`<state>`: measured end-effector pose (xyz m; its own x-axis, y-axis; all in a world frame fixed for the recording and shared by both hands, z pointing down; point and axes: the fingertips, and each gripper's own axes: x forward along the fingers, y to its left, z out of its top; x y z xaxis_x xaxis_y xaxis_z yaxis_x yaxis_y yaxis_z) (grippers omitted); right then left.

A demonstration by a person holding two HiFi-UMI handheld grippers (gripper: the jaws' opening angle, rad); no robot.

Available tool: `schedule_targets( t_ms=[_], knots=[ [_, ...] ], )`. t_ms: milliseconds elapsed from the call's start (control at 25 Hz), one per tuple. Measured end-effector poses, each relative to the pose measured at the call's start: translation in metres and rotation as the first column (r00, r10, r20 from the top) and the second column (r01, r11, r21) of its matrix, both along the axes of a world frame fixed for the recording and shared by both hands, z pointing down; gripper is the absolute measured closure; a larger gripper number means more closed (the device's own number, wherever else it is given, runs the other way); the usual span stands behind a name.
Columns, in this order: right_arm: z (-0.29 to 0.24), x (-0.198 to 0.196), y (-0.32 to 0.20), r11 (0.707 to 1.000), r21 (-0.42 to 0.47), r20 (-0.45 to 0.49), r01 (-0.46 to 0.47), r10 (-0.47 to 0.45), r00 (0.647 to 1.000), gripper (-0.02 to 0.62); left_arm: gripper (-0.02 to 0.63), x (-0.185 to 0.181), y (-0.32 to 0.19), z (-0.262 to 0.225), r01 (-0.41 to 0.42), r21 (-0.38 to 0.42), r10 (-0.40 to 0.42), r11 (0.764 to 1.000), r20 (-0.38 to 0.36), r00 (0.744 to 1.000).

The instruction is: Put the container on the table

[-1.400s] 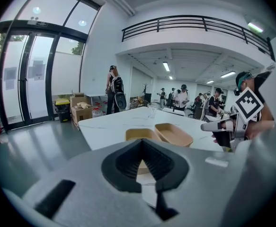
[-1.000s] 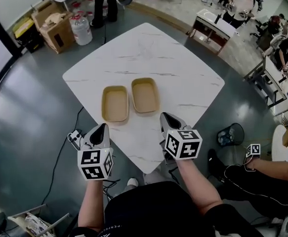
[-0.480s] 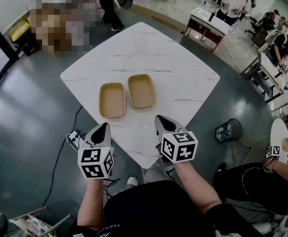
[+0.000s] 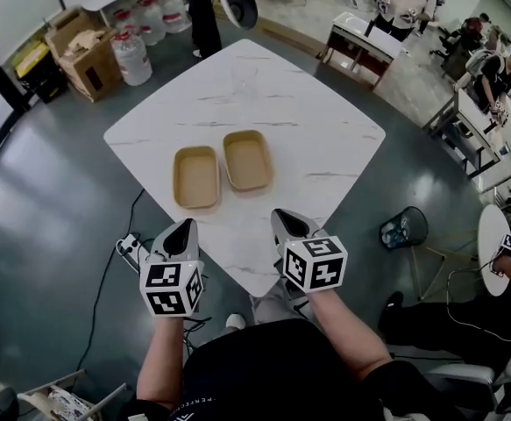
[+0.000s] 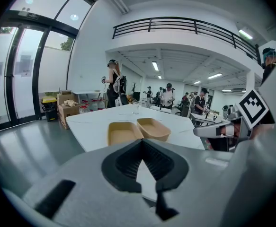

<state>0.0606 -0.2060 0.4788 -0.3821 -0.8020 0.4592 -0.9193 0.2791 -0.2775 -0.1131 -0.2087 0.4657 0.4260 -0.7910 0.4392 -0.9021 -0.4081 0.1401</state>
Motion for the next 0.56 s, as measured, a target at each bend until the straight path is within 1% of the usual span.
schedule_targets(
  t_ms=[560],
  knots=[
    [-0.005,-0.0027,-0.0007,1.0,0.002,0.012,0.001,-0.001,1.0,0.597,0.609,-0.0049,0.0021,0.0019,-0.006,-0.015,0.006,1.0,0.005,1.0]
  ],
)
